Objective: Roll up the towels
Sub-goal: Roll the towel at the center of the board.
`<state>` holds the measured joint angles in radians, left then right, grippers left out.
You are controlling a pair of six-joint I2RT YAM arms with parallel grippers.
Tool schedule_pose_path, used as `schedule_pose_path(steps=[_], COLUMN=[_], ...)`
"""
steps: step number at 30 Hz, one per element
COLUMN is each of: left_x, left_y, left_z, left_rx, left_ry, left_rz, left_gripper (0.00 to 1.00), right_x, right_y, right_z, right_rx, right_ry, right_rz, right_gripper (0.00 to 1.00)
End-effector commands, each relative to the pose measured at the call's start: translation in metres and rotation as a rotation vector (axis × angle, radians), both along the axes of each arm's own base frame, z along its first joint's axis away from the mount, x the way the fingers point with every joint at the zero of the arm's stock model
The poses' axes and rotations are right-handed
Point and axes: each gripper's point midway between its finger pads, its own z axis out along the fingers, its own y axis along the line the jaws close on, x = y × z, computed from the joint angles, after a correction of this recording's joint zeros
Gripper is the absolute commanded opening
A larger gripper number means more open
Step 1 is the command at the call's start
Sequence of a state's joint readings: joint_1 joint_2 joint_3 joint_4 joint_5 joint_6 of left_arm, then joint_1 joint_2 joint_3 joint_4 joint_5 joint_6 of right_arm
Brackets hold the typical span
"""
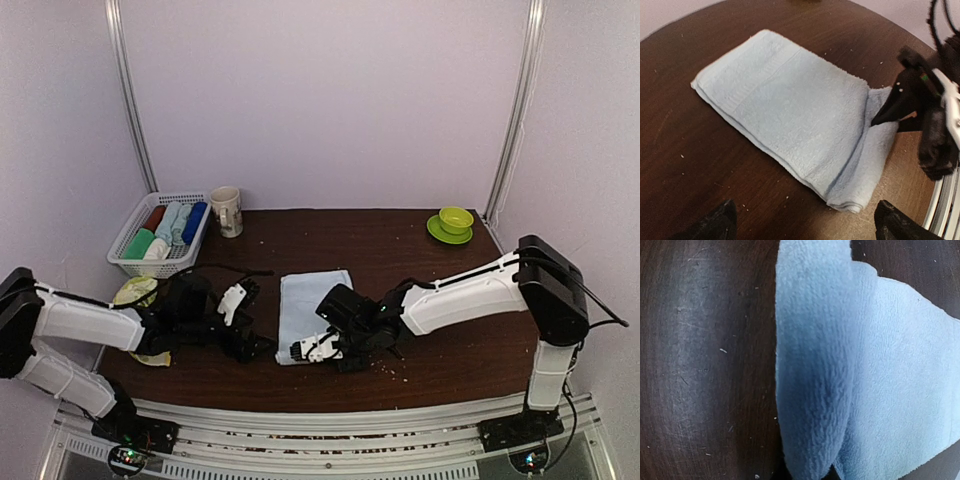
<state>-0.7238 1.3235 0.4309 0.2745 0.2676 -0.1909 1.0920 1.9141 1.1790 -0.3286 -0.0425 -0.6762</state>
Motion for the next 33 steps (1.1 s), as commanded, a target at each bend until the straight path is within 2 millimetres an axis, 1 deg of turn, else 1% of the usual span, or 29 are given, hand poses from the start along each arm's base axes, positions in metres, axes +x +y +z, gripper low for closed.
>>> schedule_pose_path(steps=[1, 3, 5, 6, 9, 12, 15, 18, 20, 22, 28, 31, 33], left_x=[-0.001, -0.012, -0.026, -0.031, -0.039, -0.046, -0.046, -0.048, -0.045, -0.045, -0.046, -0.046, -0.044], left_y=[0.01, 0.014, 0.016, 0.017, 0.011, 0.002, -0.007, -0.015, -0.026, -0.034, -0.057, -0.063, -0.065], left_z=[0.043, 0.052, 0.052, 0.052, 0.054, 0.049, 0.043, 0.032, 0.035, 0.032, 0.012, 0.002, -0.002], left_rx=[-0.044, -0.069, -0.082, -0.085, -0.066, -0.006, 0.064, 0.151, 0.179, 0.223, 0.381, 0.436, 0.473], left_ry=[-0.345, -0.423, -0.483, -0.503, -0.557, -0.612, -0.657, -0.706, -0.746, -0.783, -0.866, -0.892, -0.915], left_rz=[0.034, 0.01, -0.034, -0.044, -0.089, -0.147, -0.17, -0.211, -0.23, -0.251, -0.318, -0.347, -0.342], left_gripper=[0.98, 0.98, 0.98, 0.98, 0.98, 0.98, 0.98, 0.96, 0.93, 0.9, 0.82, 0.79, 0.78], right_x=[-0.025, -0.027, -0.024, -0.023, -0.021, -0.021, -0.021, -0.019, -0.016, -0.015, -0.014, -0.014, -0.015], right_y=[-0.017, -0.018, -0.021, -0.023, -0.029, -0.031, -0.035, -0.039, -0.035, -0.033, -0.036, -0.038, -0.038], right_z=[-0.027, -0.031, -0.037, -0.04, -0.05, -0.055, -0.06, -0.064, -0.062, -0.061, -0.058, -0.056, -0.055], right_rx=[-0.095, -0.12, -0.146, -0.161, -0.214, -0.236, -0.266, -0.286, -0.271, -0.269, -0.275, -0.27, -0.269], right_ry=[0.302, 0.386, 0.468, 0.498, 0.569, 0.649, 0.704, 0.765, 0.796, 0.815, 0.856, 0.866, 0.871], right_rz=[-0.028, -0.044, -0.083, -0.101, -0.129, -0.149, -0.157, -0.173, -0.173, -0.167, -0.161, -0.162, -0.159], right_gripper=[0.01, 0.01, 0.0, 0.0, 0.0, 0.0, 0.0, 0.0, 0.0, 0.0, 0.0, 0.0, 0.0])
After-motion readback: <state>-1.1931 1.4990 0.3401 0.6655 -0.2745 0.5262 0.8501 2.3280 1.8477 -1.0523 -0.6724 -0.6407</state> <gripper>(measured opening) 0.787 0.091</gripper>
